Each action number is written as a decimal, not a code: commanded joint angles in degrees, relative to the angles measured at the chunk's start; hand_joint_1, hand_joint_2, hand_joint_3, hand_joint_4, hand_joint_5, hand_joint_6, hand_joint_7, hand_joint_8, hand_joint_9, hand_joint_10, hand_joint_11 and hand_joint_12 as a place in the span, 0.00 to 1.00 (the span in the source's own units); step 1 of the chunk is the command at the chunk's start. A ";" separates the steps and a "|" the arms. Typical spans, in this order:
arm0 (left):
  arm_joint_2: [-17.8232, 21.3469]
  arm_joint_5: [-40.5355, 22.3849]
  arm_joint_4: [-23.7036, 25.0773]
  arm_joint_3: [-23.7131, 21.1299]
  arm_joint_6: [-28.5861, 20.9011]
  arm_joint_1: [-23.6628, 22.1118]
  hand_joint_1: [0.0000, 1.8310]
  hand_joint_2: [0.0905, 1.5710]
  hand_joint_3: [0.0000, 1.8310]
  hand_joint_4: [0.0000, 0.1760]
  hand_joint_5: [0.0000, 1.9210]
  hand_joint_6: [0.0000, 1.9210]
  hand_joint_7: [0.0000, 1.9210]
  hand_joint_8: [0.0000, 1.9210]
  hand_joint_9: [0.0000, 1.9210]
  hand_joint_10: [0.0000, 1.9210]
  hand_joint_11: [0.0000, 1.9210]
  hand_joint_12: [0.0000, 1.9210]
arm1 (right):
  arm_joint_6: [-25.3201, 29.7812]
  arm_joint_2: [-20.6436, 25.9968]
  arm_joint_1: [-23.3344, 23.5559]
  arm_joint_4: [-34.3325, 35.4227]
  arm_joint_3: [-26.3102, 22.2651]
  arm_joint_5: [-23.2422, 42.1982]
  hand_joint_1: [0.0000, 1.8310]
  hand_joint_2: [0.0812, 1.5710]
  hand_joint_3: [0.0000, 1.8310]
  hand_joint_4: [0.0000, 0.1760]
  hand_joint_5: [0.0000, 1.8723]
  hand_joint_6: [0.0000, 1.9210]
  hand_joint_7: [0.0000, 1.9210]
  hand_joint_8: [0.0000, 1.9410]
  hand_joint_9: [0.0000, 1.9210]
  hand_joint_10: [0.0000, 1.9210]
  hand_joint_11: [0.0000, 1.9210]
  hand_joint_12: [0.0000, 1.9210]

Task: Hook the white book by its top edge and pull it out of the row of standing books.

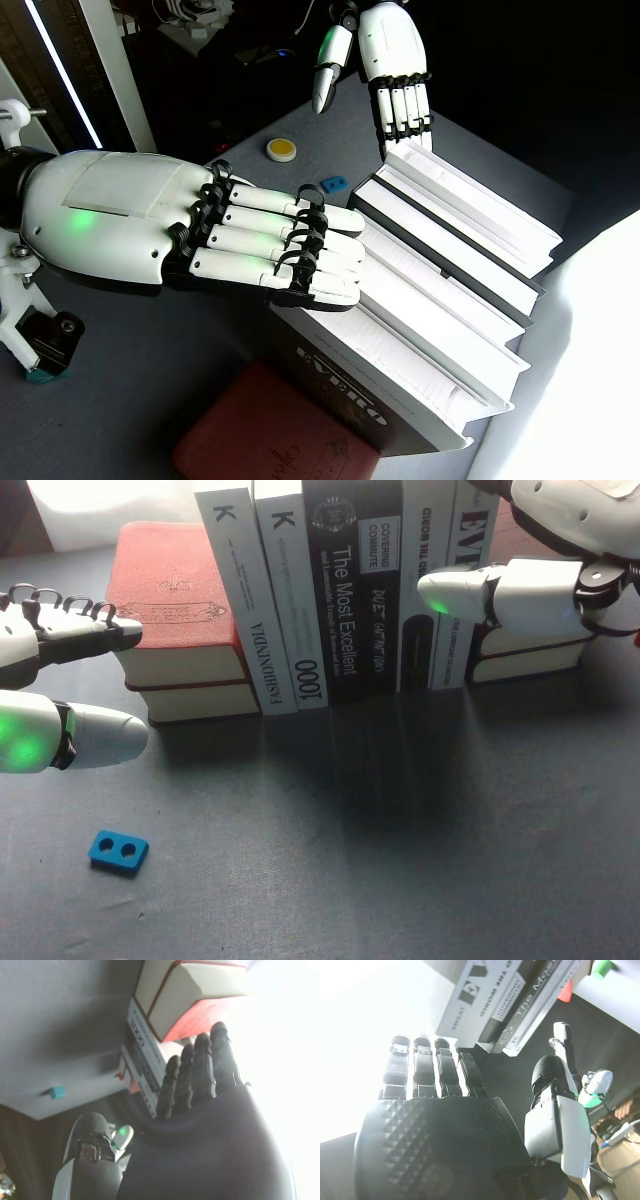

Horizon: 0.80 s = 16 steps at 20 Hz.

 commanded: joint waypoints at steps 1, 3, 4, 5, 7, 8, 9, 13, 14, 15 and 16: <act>0.11 5.81 0.79 0.11 -0.14 -0.70 0.00 0.76 0.01 0.00 0.00 0.00 0.00 0.00 0.00 0.00 0.00 0.00 | -0.16 0.29 0.29 -1.29 0.10 6.06 0.00 0.73 0.00 0.00 0.02 0.00 0.00 0.00 0.00 0.00 0.00 0.00; 0.11 5.74 0.79 0.08 -0.14 -0.68 0.00 0.75 0.01 0.00 0.00 0.00 0.00 0.00 0.00 0.00 0.00 0.00 | -0.17 0.30 0.13 -1.29 0.09 5.95 0.00 0.73 0.00 0.00 0.02 0.00 0.00 0.00 0.00 0.00 0.00 0.00; 0.11 5.70 0.79 0.06 -0.14 -0.67 0.00 0.75 0.01 0.00 0.00 0.00 0.00 0.00 0.00 0.00 0.00 0.00 | -0.15 0.30 0.05 -1.29 0.09 5.95 0.00 0.73 0.00 0.00 0.02 0.00 0.00 0.00 0.00 0.00 0.00 0.00; 0.10 5.70 0.79 0.06 -0.14 -0.67 0.00 0.76 0.01 0.00 0.00 0.00 0.00 0.00 0.00 0.00 0.00 0.00 | -0.15 0.29 0.05 -1.29 0.10 5.95 0.00 0.73 0.00 0.00 0.02 0.00 0.00 0.00 0.00 0.00 0.00 0.00; 0.08 5.70 0.79 0.06 -0.14 -0.65 0.00 0.75 0.01 0.00 0.00 0.00 0.00 0.00 0.00 0.00 0.00 0.00 | -0.15 0.29 0.05 -1.29 0.10 5.85 0.00 0.73 0.00 0.00 0.02 0.00 0.00 0.00 0.00 0.00 0.00 0.00; 0.09 5.67 0.79 0.05 -0.14 -0.64 0.00 0.75 0.01 0.00 0.00 0.00 0.00 0.00 0.00 0.00 0.00 0.00 | -0.16 0.29 0.05 -1.29 0.09 5.53 0.00 0.73 0.00 0.00 0.01 0.00 0.00 0.00 0.00 0.00 0.00 0.00; 0.11 5.67 0.79 0.04 -0.14 -0.63 0.00 0.75 0.01 0.00 0.00 0.00 0.00 0.00 0.00 0.00 0.00 0.00 | -0.19 0.30 0.05 -1.29 0.08 5.32 0.00 0.73 0.00 0.00 0.02 0.00 0.00 0.00 0.00 0.00 0.00 0.00; 0.16 5.64 0.79 -0.07 -0.13 -0.61 0.00 0.76 0.01 0.00 0.00 0.00 0.00 0.00 0.00 0.00 0.00 0.00 | -1.78 1.55 -0.69 -1.24 -1.32 4.98 0.00 0.73 0.00 0.00 0.02 0.00 0.00 0.00 0.00 0.00 0.00 0.00; 0.16 5.59 0.79 -0.12 -0.13 -0.61 0.00 0.75 0.00 0.00 0.00 0.00 0.00 0.00 0.00 0.00 0.00 0.00 | -2.44 2.18 -0.88 -1.24 -2.18 4.98 0.00 0.73 0.00 0.00 0.02 0.00 0.00 0.00 0.00 0.00 0.00 0.00; 0.16 5.58 0.79 -0.15 -0.13 -0.61 0.00 0.75 0.00 0.00 0.00 0.00 0.00 0.00 0.00 0.00 0.00 0.00 | -2.75 2.78 -0.98 -1.24 -2.96 4.98 0.00 0.73 0.00 0.00 0.02 0.00 0.01 0.00 0.00 0.00 0.00 0.00; 0.16 5.58 0.79 -0.16 -0.13 -0.61 0.00 0.76 0.00 0.00 0.00 0.00 0.00 0.00 0.00 0.00 0.00 0.00 | -2.94 3.31 -0.99 -1.24 -3.59 4.95 0.00 0.73 0.00 0.00 0.02 0.00 0.00 0.00 0.00 0.00 0.00 0.00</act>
